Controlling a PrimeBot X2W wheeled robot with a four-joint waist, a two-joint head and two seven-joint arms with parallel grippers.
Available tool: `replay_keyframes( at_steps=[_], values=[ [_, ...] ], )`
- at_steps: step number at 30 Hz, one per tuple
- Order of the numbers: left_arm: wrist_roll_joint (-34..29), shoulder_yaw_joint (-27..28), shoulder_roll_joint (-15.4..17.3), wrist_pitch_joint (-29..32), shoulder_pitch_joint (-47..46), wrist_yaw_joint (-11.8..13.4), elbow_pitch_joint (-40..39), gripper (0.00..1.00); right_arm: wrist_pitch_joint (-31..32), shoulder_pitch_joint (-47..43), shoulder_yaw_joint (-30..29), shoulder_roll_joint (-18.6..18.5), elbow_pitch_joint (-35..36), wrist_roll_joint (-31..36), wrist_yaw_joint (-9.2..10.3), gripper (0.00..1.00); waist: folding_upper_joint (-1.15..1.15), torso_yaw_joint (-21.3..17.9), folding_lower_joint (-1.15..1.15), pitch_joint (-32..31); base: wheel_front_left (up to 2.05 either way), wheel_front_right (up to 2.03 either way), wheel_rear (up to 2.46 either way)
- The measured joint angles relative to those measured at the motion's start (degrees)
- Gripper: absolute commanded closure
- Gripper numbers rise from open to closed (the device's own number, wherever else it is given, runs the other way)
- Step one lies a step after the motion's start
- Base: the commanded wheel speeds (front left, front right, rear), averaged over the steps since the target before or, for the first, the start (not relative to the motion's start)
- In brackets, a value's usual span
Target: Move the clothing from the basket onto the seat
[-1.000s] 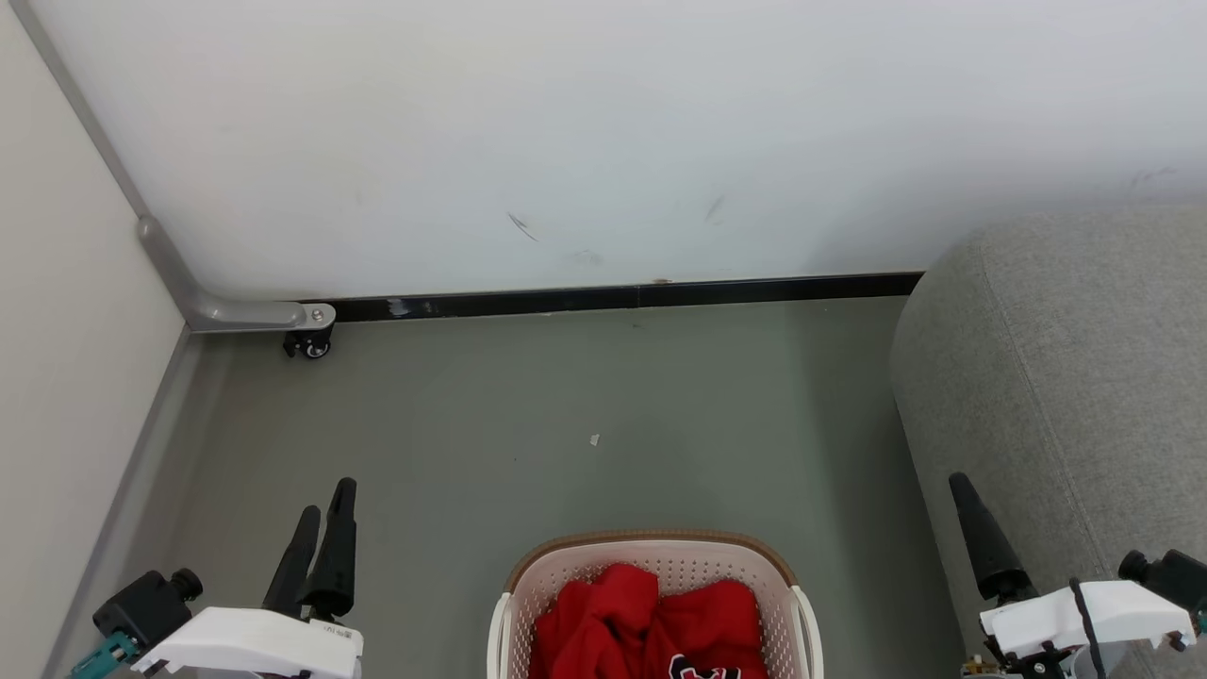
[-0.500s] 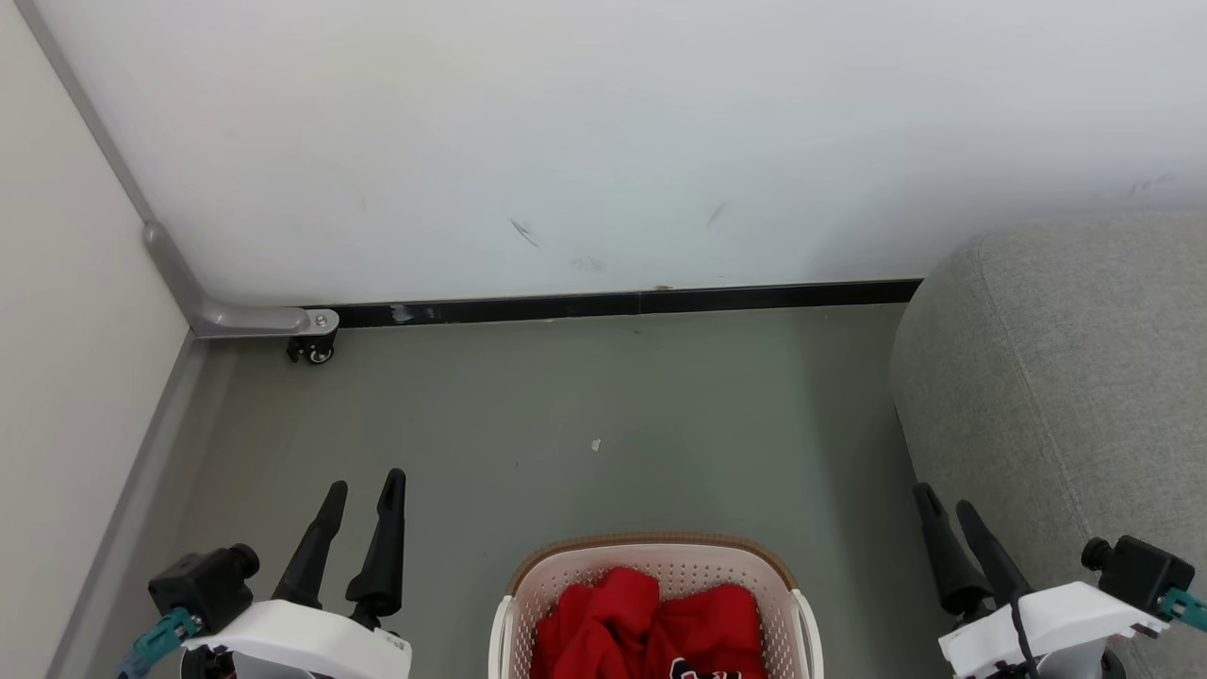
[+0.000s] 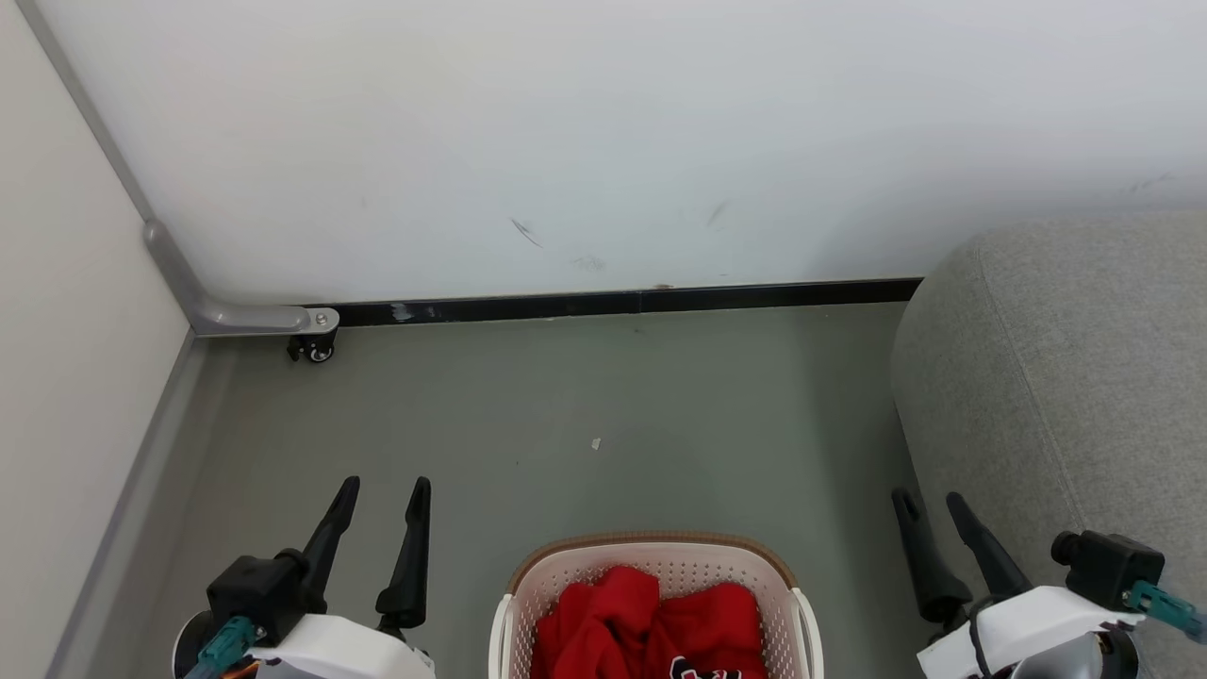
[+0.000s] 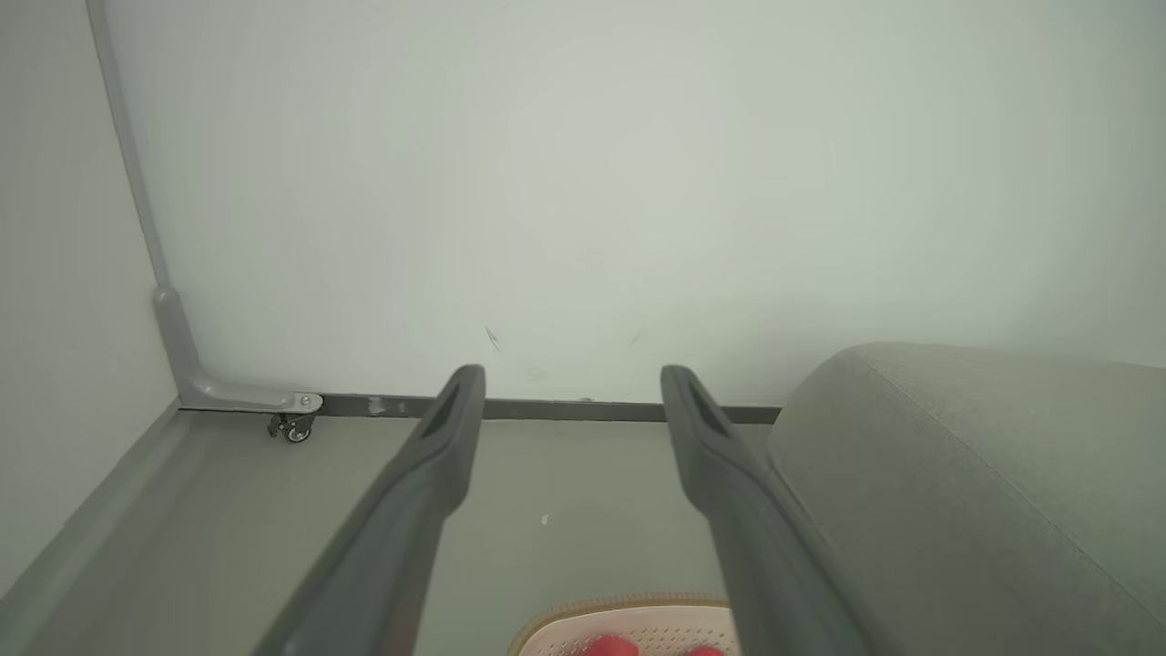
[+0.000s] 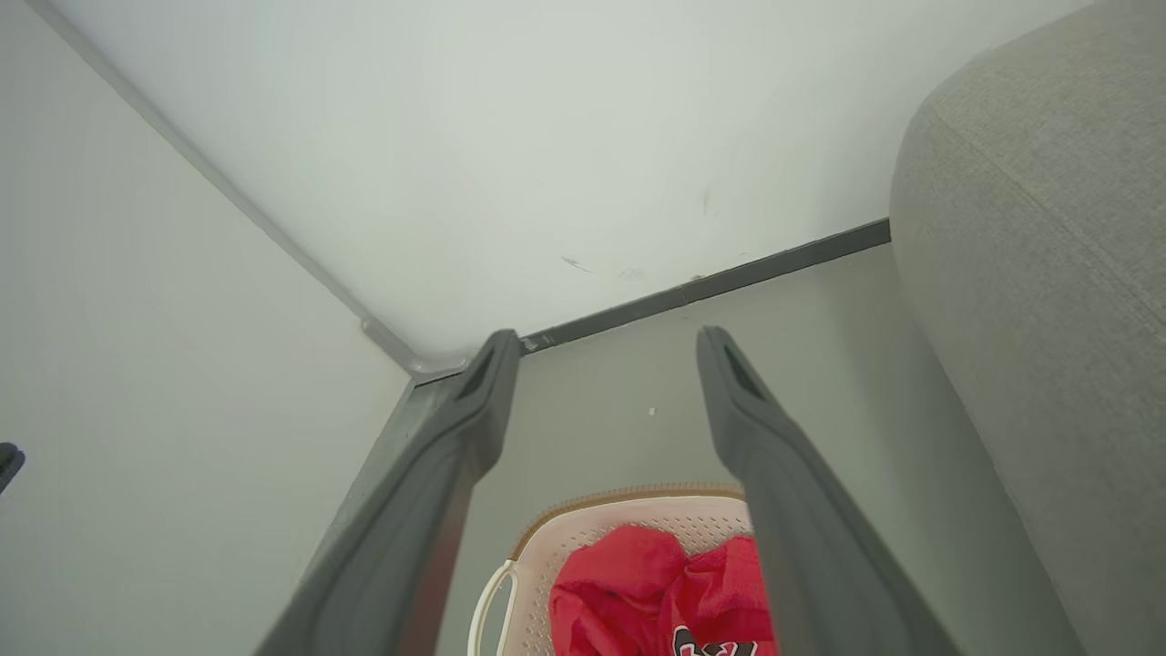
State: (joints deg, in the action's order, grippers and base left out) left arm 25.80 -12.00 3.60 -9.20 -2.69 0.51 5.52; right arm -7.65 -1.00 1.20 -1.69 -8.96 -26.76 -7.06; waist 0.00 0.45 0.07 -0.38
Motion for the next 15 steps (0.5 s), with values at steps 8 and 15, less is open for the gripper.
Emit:
replay_keyframes(
  at_steps=[8,15],
  values=[
    [-7.54,-0.23,0.04,-1.75,0.40,3.25,0.22,0.00,-0.76,-0.01,0.77,-0.20,0.93,6.90,-0.01,0.00,0.00,-0.04,-0.02,0.02,0.00,0.00,0.00],
    [-13.12,-1.20,0.08,-3.09,0.51,5.25,0.84,0.00,-1.96,-0.06,1.60,-0.27,1.67,12.95,-0.01,0.00,0.00,-0.01,-0.03,-0.06,0.00,0.00,0.00]
  ],
)
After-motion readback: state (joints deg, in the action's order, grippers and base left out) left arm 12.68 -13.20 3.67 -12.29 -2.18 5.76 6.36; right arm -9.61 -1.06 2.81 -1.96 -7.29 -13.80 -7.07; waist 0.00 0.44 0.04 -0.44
